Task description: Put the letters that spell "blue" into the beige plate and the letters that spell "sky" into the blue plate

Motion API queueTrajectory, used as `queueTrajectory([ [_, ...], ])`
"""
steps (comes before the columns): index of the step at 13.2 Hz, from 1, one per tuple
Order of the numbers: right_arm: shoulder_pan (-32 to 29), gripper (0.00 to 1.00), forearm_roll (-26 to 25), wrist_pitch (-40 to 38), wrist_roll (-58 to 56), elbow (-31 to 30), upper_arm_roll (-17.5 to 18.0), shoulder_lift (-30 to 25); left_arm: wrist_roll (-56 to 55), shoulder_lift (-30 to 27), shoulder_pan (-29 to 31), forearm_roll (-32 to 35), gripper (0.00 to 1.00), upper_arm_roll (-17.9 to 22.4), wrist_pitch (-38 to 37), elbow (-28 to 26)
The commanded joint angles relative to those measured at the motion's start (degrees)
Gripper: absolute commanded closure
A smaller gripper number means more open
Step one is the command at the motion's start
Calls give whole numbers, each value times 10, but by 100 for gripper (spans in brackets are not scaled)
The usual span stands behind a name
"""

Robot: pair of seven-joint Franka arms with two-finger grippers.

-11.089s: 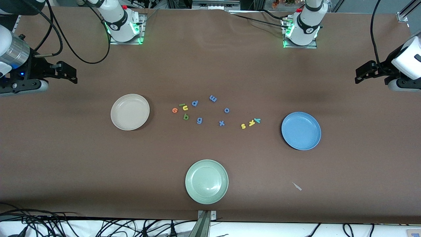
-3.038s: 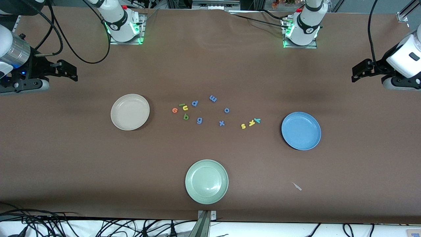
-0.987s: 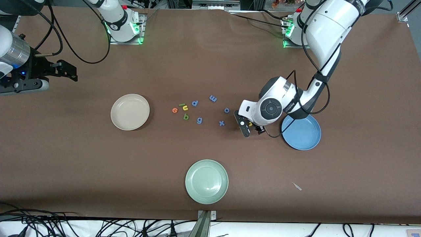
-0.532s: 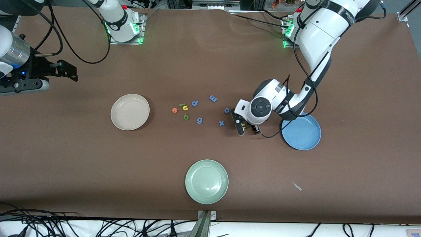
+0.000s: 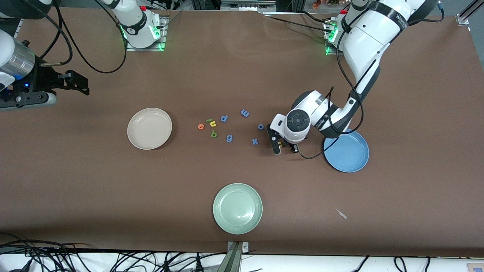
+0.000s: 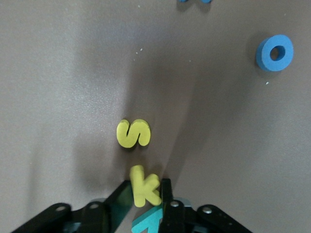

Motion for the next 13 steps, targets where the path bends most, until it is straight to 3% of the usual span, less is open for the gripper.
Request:
queueTrajectory([
  [1, 0, 0, -10, 8, 3, 17, 2, 37, 2, 3, 1, 19, 95, 0, 5, -2],
  [4, 13, 0, -16, 20, 4, 19, 5, 51, 6, -22, 3, 19, 100, 0, -6, 5],
  [8, 85, 1, -19, 58, 87, 19, 4, 100, 21, -82, 16, 22, 100, 6, -101, 7],
  [11, 101, 1, -7, 71, 133, 19, 5, 133, 38, -98, 32, 110, 100, 30, -141, 3],
  [13, 131, 1, 0, 98, 185, 16, 5, 155, 36, -95, 46, 126, 96, 32, -143, 1],
])
